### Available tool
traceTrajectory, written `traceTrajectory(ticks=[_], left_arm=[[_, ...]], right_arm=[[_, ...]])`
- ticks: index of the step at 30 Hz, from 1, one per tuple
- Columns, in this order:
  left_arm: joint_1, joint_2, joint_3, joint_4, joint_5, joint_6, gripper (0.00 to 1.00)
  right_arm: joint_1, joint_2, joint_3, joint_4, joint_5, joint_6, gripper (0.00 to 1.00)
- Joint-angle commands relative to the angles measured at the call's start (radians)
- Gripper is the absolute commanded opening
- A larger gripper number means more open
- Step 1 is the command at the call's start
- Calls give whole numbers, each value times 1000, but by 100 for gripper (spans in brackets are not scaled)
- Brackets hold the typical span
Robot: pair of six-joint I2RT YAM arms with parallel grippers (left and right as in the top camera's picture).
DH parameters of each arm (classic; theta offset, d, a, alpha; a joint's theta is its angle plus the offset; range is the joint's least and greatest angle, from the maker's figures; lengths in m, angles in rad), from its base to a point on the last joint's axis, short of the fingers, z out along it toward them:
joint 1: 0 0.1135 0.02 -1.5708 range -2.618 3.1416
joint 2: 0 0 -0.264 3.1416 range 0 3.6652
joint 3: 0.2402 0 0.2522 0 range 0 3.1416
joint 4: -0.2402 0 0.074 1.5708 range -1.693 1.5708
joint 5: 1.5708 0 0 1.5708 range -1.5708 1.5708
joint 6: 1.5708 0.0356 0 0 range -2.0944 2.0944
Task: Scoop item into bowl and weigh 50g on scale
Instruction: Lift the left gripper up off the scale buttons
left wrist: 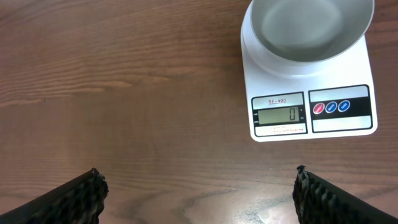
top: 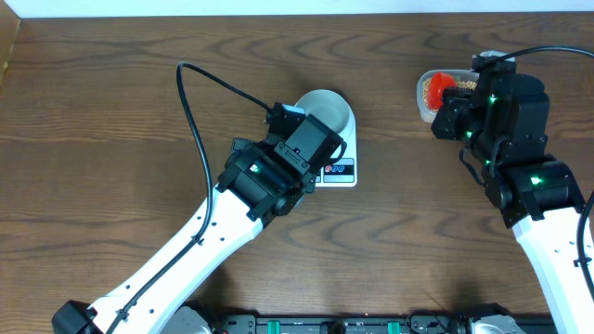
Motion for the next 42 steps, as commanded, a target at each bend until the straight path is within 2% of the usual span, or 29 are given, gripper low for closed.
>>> traceTrajectory(ticks=[1, 20, 29, 31, 42], left_arm=[[5, -7, 3, -5, -27, 10, 98], [5, -7, 3, -5, -27, 10, 98], [5, -7, 3, -5, -27, 10, 98], [5, -7, 3, -5, -27, 10, 98], [5, -7, 3, -5, -27, 10, 98]], right_arm=[[-4, 0, 24, -7, 6, -19, 1], [-2, 0, 24, -28, -45, -19, 1], [-5, -8, 24, -100, -76, -22, 1], [-8, -20, 24, -113, -67, -66, 1], [-10, -27, 24, -57, -71, -79, 1]])
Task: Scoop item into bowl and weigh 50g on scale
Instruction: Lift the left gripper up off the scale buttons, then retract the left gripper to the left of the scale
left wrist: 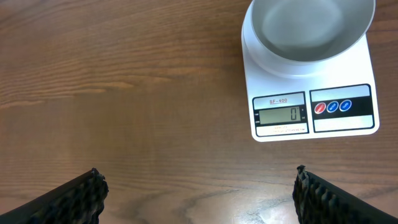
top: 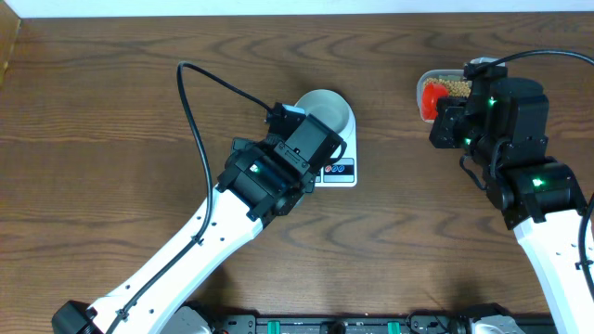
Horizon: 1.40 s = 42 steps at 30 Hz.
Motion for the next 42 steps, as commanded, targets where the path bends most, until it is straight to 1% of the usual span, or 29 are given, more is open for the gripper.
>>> traceTrajectory(ticks=[1, 36, 38, 40, 42], left_arm=[[5, -7, 3, -4, -24, 2, 98], [5, -7, 3, 0, -16, 3, 98], [11, -7, 3, 11, 3, 34, 98], [26, -7, 3, 29, 76, 112, 98], [53, -7, 3, 46, 150, 158, 98]], right_arm=[[-7, -19, 23, 3, -6, -19, 1], [-7, -18, 23, -13, -6, -3, 1], [-7, -18, 23, -13, -6, -3, 1], [-7, -18, 23, -13, -6, -3, 1], [-7, -18, 23, -13, -6, 0, 1]])
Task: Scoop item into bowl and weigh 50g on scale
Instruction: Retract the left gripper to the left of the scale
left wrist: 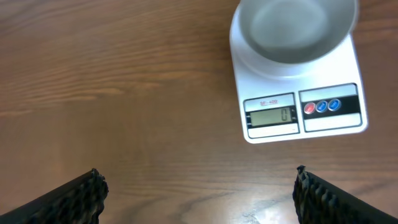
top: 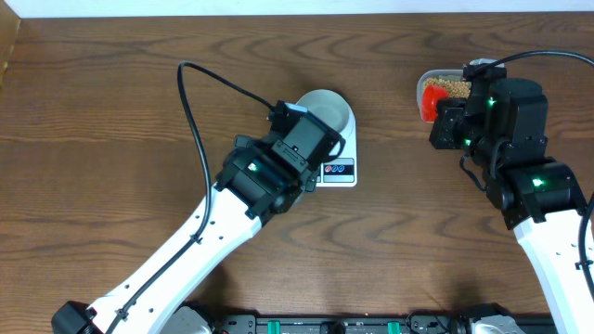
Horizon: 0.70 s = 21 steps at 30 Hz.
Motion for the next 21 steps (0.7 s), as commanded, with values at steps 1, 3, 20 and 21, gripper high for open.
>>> traceTrajectory(ticks=[1, 3, 20, 21], left_arm=[[53, -7, 3, 21, 135, 122, 98], [93, -7, 3, 30, 190, 159, 98], [289, -7, 3, 153, 527, 513, 98], [289, -7, 3, 162, 539, 518, 98]], right_arm=[[-7, -18, 23, -1, -6, 5, 1], [-7, -18, 23, -1, -6, 5, 1], [-7, -18, 23, -1, -6, 6, 1], [-7, -18, 23, -2, -6, 6, 1]])
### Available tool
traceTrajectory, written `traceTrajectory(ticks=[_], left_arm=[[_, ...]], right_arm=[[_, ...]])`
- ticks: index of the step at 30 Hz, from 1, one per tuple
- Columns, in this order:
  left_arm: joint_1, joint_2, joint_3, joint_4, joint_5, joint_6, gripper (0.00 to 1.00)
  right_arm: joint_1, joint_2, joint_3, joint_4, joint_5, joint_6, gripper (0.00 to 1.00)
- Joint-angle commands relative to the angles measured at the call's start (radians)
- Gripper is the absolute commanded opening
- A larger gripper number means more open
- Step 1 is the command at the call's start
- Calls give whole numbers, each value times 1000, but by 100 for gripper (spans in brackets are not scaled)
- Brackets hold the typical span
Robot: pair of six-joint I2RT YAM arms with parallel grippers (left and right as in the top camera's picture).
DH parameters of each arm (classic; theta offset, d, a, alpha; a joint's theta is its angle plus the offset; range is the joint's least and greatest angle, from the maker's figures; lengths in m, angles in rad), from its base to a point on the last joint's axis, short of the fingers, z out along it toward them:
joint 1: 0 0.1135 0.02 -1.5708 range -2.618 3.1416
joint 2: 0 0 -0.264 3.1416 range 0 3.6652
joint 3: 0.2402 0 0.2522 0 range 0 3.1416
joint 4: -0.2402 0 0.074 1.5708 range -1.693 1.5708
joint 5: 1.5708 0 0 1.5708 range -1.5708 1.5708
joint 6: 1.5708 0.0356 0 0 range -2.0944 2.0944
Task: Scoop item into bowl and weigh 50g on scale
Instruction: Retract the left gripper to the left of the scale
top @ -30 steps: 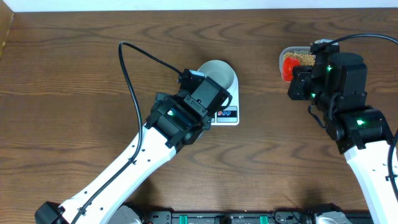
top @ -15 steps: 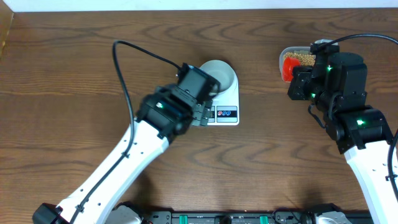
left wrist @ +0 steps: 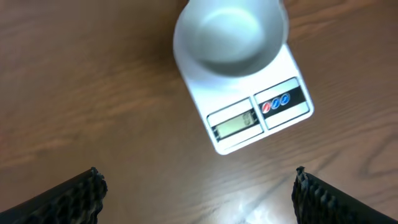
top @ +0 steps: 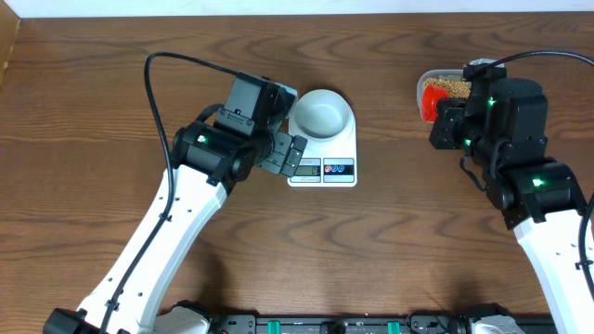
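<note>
A white bowl point(top: 321, 113) stands empty on the white scale point(top: 322, 170). In the left wrist view the bowl point(left wrist: 231, 34) and scale point(left wrist: 283, 78) sit askew, and the display point(left wrist: 232, 124) is too blurred to read. My left gripper point(top: 289, 155) hangs open just left of the scale's front, its fingers point(left wrist: 68, 199) wide apart over bare wood. At the far right a clear container point(top: 455, 76) holds brown grains. A red scoop point(top: 428, 100) lies at its left end. My right gripper point(top: 443, 111) is shut on the scoop, its fingers mostly hidden under the wrist.
The dark wooden table point(top: 111, 93) runs out to the left and front. The left arm's black cable point(top: 153, 83) loops over the table left of the scale. A black rail point(top: 334, 325) runs along the front edge.
My left arm has moved left and turned. It no longer covers the scale's front, and the scale now sits askew in the left wrist view. The right arm and scoop have not moved.
At first my right gripper held the red scoop over the middle of the grain container, and my open left gripper hung over the scale's front, which read 0. Then the scoop was at the container's left end. The left gripper then shifted, and now hangs beside the scale.
</note>
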Motion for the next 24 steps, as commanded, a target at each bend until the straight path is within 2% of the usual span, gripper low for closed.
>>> traceTrajectory(ticks=[1, 24], left_arm=[[4, -6, 3, 27, 82, 84, 98], [32, 119, 2, 58, 95, 125, 98]], right_arm=[[-7, -18, 23, -2, -6, 6, 1], [-7, -18, 23, -5, -6, 16, 1]])
